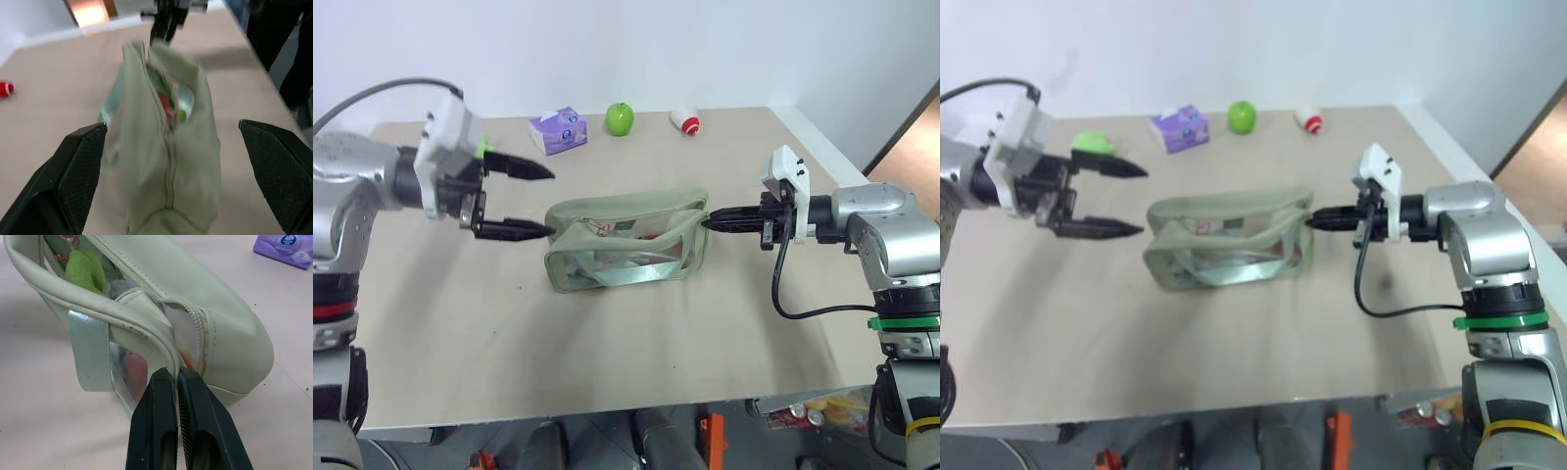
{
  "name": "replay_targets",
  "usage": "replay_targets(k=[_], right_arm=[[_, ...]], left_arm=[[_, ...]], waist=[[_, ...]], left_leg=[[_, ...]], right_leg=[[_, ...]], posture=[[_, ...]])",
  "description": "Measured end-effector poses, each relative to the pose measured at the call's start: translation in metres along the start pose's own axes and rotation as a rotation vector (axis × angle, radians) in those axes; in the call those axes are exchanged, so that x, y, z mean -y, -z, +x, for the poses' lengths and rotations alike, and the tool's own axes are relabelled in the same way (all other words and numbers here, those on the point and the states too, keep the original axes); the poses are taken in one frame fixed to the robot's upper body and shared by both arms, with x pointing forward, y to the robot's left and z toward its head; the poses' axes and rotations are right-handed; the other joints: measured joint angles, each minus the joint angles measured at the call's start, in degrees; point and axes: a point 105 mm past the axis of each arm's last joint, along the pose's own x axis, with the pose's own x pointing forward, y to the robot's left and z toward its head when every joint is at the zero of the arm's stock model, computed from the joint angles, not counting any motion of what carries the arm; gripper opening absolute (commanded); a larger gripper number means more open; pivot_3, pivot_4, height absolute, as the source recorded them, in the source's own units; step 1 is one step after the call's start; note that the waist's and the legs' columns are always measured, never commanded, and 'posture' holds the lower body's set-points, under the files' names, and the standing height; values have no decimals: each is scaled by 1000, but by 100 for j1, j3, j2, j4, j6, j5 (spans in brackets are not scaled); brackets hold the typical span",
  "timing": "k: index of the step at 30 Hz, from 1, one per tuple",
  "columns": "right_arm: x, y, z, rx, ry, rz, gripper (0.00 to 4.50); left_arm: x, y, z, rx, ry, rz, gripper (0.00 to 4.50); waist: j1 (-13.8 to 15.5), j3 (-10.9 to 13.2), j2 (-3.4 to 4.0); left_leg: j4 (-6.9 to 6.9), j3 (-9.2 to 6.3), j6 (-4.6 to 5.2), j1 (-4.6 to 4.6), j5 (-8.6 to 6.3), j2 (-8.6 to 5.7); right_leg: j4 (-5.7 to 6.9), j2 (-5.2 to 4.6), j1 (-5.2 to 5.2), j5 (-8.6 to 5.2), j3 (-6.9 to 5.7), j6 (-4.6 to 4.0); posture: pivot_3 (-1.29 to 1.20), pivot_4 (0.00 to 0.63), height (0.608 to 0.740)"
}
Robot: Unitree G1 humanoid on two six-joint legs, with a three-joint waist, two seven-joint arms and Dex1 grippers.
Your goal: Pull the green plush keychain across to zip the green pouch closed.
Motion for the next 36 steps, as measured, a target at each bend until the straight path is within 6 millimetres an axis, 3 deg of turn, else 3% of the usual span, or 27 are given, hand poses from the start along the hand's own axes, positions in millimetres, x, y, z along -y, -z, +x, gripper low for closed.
replay_targets(k=[10, 17, 21, 22, 30, 31, 36], right_arm=[[0, 0, 0, -1, 0, 1, 0], [0, 0, 0, -2, 0, 4, 0], [0, 0, 0, -3, 0, 7, 0], [0, 0, 0, -3, 0, 8, 0], [0, 1, 0, -3, 0, 10, 0], [0, 1, 0, -4, 1, 11, 0], [-1, 3, -1, -12, 3, 14, 0]], left_arm=[[19, 28, 9, -26, 0, -103, 4478], [29, 21, 13, 29, 8, -146, 4478], [36, 34, 15, 9, 0, -189, 3443], [37, 37, 16, 1, -4, -195, 2943], [35, 50, 20, -42, -35, -192, 251], [33, 51, 22, -34, -47, -187, 30], [18, 53, 27, -17, -127, -166, 30]], waist=[[1, 1, -1], [1, 1, -2], [3, 1, -3], [3, 1, -3], [3, 2, -3], [5, 1, -3], [34, 1, -4]], left_leg=[[0, 0, 0, -1, 0, 1], [0, 1, 0, 1, 0, 1], [-1, 0, 0, 1, 0, 1], [0, 0, 0, 0, 0, 1], [0, 1, 0, 1, 0, 0], [0, 1, 0, 0, 0, 0], [5, 0, 0, 0, 0, -4]], right_leg=[[0, 0, 0, -1, -1, -1], [0, -1, 1, -1, -1, -2], [0, -1, 1, -1, -2, -2], [-1, -1, 1, -1, -2, -2], [-1, -2, 1, -1, -1, -2], [-1, -2, 2, -1, -1, -2], [-2, -6, 7, 0, -1, 0]], posture=[[0, 150, 740], [0, 150, 740], [0, 150, 740], [0, 150, 740], [0, 150, 740], [0, 150, 740], [0, 150, 740]])
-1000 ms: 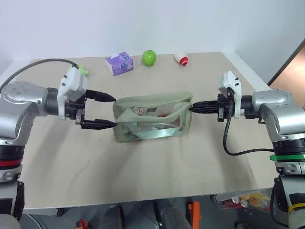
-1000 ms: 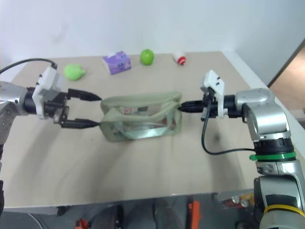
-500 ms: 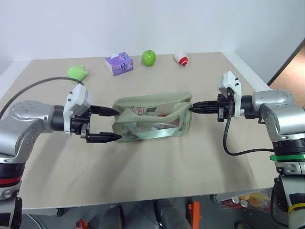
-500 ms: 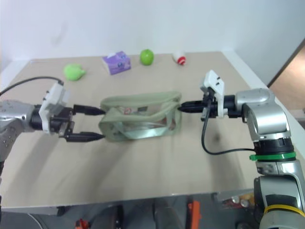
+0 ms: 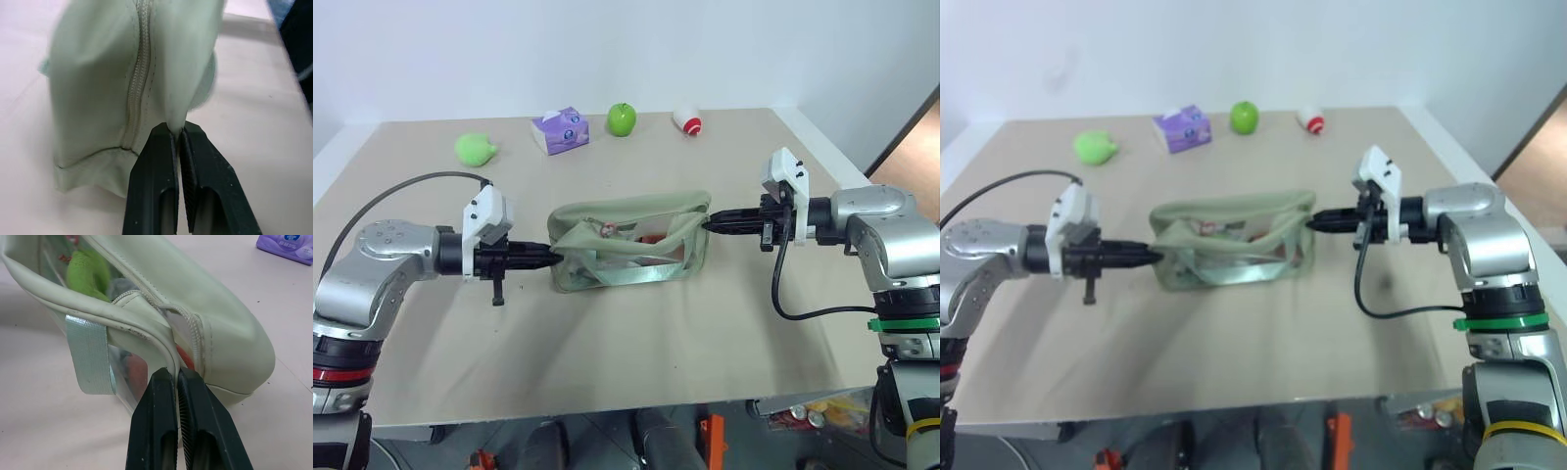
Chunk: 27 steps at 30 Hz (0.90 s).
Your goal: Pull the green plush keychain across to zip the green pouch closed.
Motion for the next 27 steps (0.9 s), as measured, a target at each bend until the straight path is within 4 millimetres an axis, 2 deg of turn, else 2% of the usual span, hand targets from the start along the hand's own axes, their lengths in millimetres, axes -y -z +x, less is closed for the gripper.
replay_targets(k=[6, 7, 8, 11, 14, 15, 18, 21, 23, 27], right_arm=[[0, 1, -2, 4, 24, 18, 0], [3, 0, -3, 17, 44, 47, 676], [2, -1, -4, 30, 41, 60, 887], [-5, -14, -11, 106, 2, 94, 1961], [-12, -30, -24, 180, -43, 105, 2913], [-14, -36, -30, 211, -56, 107, 3410], [-16, -56, -45, 294, -72, 105, 4433], [-10, -86, -57, 365, -38, 29, 4474], [-5, -99, -60, 379, -5, -20, 4474], [13, -102, -38, 293, 51, -72, 4474]], left_arm=[[-4, 0, 3, 12, -45, 9, 30], [-4, 1, 4, 23, -61, 4, 0], [-3, 2, 5, 25, -61, 2, 0], [0, 2, 6, 30, -63, 6, 0], [2, 1, 8, 33, -56, 10, 0], [3, 1, 9, 33, -53, 11, 0], [3, 2, 9, 35, -59, 8, 0], [2, 3, 10, 39, -67, 5, 0], [3, 3, 12, 44, -63, 2, 0], [4, 4, 13, 58, -62, 3, 0]], waist=[[7, -1, -1], [8, -1, -1], [9, -1, -1], [46, -1, -1], [91, -1, -1], [101, 0, -1], [118, 0, 0], [118, 0, 2], [118, -1, 0], [117, -2, -2]], left_leg=[[2, 0, 0, 1, 0, -2], [2, 0, 0, 0, 0, -2], [3, 0, 0, 1, 0, -3], [2, -1, 0, -1, 0, -4], [2, -1, 0, -1, 0, -6], [2, -1, 0, -1, 0, -6], [3, 0, 0, 1, 0, -6], [2, 0, 0, 7, 0, -6], [3, 0, 0, 15, 0, -6], [3, 5, -1, 17, 0, -9]], right_leg=[[0, -2, 3, 1, 0, 1], [-1, -3, 3, 1, 0, 3], [0, -4, 4, 1, 1, 3], [-1, -5, 5, 1, 0, 3], [-4, -6, 5, 1, 0, 3], [-5, -6, 5, 1, 0, 3], [-5, -6, 5, 1, 1, 3], [-5, -6, 6, 2, 1, 4], [-7, -6, 14, 2, 1, 4], [-11, -11, 16, 2, 5, 4]], posture=[[0, 150, 740], [0, 150, 740], [0, 150, 740], [0, 150, 740], [0, 150, 740], [0, 150, 740], [0, 150, 740], [0, 150, 740], [0, 150, 740], [0, 150, 740]])
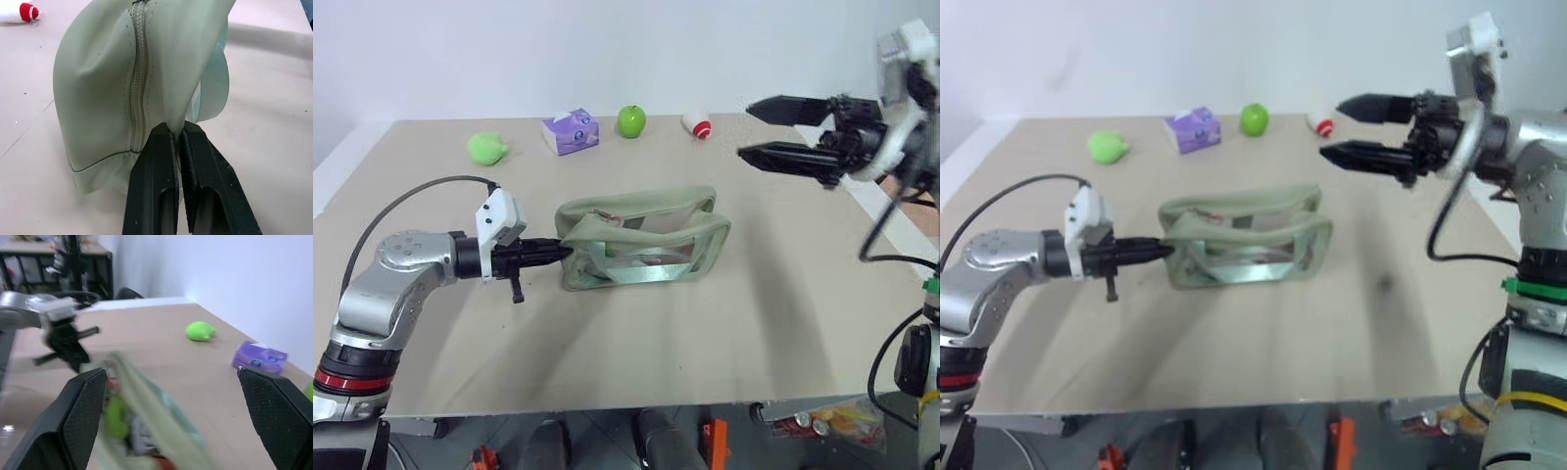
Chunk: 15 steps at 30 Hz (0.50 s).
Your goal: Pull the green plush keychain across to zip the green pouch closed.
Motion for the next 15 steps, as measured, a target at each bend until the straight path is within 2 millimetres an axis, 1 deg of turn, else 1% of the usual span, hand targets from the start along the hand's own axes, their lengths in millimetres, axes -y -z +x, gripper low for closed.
replay_targets(k=[1, 2, 4, 8, 10, 13, 14, 15], right_arm=[[3, 6, 13, -44, -10, -15, 4474], [4, 7, 16, -53, -14, -20, 4474], [5, 7, 31, -89, -44, -54, 4474], [6, 6, 48, -164, -110, -135, 4474], [1, 15, 56, -215, -183, -154, 4474], [-2, 23, 60, -243, -233, -144, 3662], [-2, 24, 59, -249, -241, -147, 3269], [-1, 23, 59, -251, -242, -152, 3024]], left_arm=[[0, 0, 1, 5, -1, -1, 0], [0, 0, 1, 6, -1, 0, 0], [0, -1, 2, 11, -2, 3, 0], [1, -2, 3, 22, -7, 10, 0], [3, -1, 3, 27, -12, 11, 0], [5, -1, 4, 32, -21, 14, 0], [6, 0, 4, 33, -21, 13, 0], [6, 0, 4, 33, -22, 12, 0]], waist=[[1, 0, 1], [3, 0, 1], [11, 1, 2], [34, 0, 1], [39, 0, 1], [48, 1, 1], [49, 1, 1], [48, 1, 1]], left_leg=[[0, 2, 0, -2, 0, -1], [0, 2, 0, -3, 0, -1], [-2, 1, -1, -11, 1, -2], [-4, -2, -4, -32, -2, -2], [-4, -3, -7, -35, -4, -2], [-4, -6, -7, -40, -4, -3], [-4, -6, -7, -40, -4, -4], [-4, -6, -7, -39, -4, -4]], right_leg=[[0, -1, -1, 0, 2, 0], [0, -2, -2, 0, 2, 0], [0, -1, -5, 0, 1, 0], [-3, -3, -14, -11, -1, 3], [-3, -3, -14, -17, -2, 3], [-3, -5, -14, -17, -4, 3], [-3, -6, -14, -17, -4, 3], [-3, -6, -14, -17, -4, 3]], posture=[[0, 150, 740], [0, 150, 740], [0, 150, 740], [0, 150, 740], [0, 150, 740], [0, 150, 740], [0, 150, 740], [0, 150, 740]])
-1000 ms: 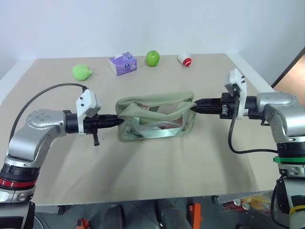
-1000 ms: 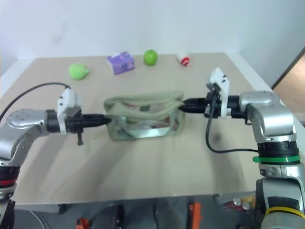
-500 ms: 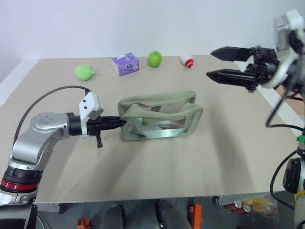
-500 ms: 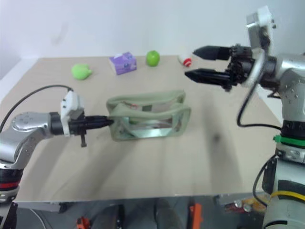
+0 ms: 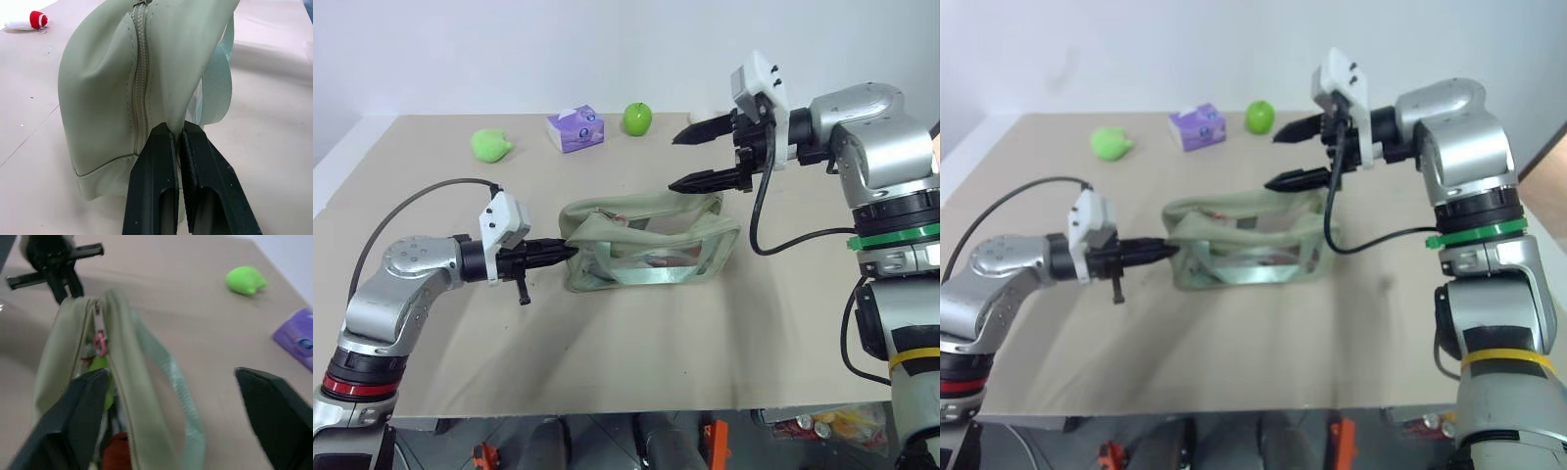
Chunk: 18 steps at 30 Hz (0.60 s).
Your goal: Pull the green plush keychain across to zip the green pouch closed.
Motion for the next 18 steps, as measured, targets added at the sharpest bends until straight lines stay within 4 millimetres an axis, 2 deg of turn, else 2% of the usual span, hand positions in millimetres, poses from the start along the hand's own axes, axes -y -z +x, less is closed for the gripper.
replay_targets(k=[2, 12, 18], right_arm=[[0, -1, 1, -4, -11, -14, 2347], [-5, 0, 9, -17, -73, -25, 2347], [-16, 2, 17, -40, -123, -17, 2347]], left_arm=[[0, 1, -1, 1, -8, -1, 0], [0, 1, -2, 5, -23, -5, 0], [0, 1, -1, 10, -24, -8, 0]], waist=[[-7, 0, 0], [-8, 0, 0], [-7, 0, 0]], left_leg=[[0, 0, 0, 4, 0, 0], [2, -2, 1, 8, 1, 1], [1, -3, 1, 7, 1, 1]], right_leg=[[0, 1, 1, 1, 0, 0], [2, 1, 2, 5, -3, -1], [2, 1, 2, 4, -4, -2]], posture=[[0, 150, 740], [0, 150, 740], [0, 150, 740]])
